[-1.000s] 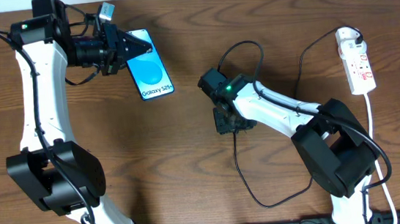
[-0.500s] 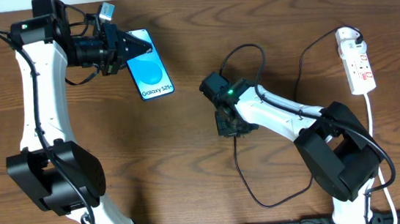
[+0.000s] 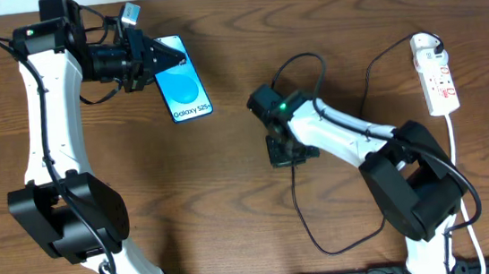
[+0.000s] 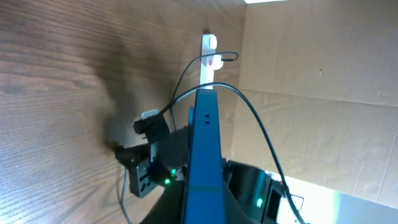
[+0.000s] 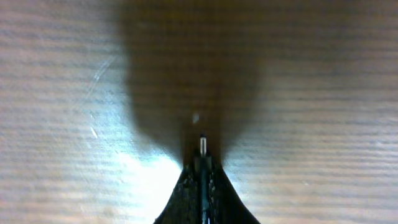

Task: Plug charger to phone and switch on socket
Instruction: 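Lift the cable connector with the right gripper toward the phone bottom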

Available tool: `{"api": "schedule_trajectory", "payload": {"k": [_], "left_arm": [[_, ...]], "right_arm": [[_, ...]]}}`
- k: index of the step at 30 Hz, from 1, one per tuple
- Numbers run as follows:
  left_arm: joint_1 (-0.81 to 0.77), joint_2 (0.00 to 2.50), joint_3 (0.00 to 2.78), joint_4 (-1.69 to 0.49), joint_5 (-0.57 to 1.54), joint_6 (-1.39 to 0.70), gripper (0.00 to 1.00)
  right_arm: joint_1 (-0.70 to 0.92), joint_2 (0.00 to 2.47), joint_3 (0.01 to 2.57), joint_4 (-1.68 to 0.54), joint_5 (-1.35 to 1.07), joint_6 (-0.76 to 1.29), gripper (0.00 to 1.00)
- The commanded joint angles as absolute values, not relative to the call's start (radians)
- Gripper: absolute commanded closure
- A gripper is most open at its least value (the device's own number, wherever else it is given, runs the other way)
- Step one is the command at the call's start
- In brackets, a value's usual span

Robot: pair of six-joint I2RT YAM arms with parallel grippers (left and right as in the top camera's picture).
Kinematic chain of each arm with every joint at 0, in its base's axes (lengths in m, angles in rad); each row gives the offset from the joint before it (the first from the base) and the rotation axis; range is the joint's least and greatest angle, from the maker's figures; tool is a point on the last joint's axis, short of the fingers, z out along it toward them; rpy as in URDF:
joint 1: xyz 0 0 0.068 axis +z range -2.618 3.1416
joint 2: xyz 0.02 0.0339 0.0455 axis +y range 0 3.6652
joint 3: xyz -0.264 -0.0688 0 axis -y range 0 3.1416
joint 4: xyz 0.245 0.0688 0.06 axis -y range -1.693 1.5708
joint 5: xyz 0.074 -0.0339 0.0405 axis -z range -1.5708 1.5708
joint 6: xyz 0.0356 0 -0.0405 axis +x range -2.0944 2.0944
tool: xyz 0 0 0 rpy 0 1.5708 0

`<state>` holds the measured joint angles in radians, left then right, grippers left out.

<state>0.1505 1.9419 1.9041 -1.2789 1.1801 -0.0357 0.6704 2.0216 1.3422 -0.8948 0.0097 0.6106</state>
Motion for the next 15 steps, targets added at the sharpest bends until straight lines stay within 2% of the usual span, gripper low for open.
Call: {"api": "schedule_trajectory", "payload": {"k": [1, 5, 7, 10, 15], "left_arm": [[0.158, 1.935, 1.913, -1.281, 1.219, -0.023, 0.93], [0.158, 1.935, 1.913, -1.276, 1.232, -0.023, 0.93], [0.158, 1.935, 1.913, -1.237, 1.287, -0.024, 0.93], [0.158, 1.935, 1.913, -1.156, 1.411, -0.028, 0.93], [0.158, 1.935, 1.913, -0.981, 1.553, -0.134, 0.93]], "right_arm": [[0.611, 2.059, 1.455, -0.928, -0.121, 0.482, 0.99], [0.553, 2.059, 1.559, -0.926, -0.35, 0.386, 0.99], [0.503, 2.059, 1.612, -0.892, -0.604, 0.315, 0.99], [0.447, 2.059, 1.63, -0.775, -0.919, 0.271, 0.99], [0.388, 2.059, 1.63, -0.593, -1.203, 0.271, 0.99]]}}
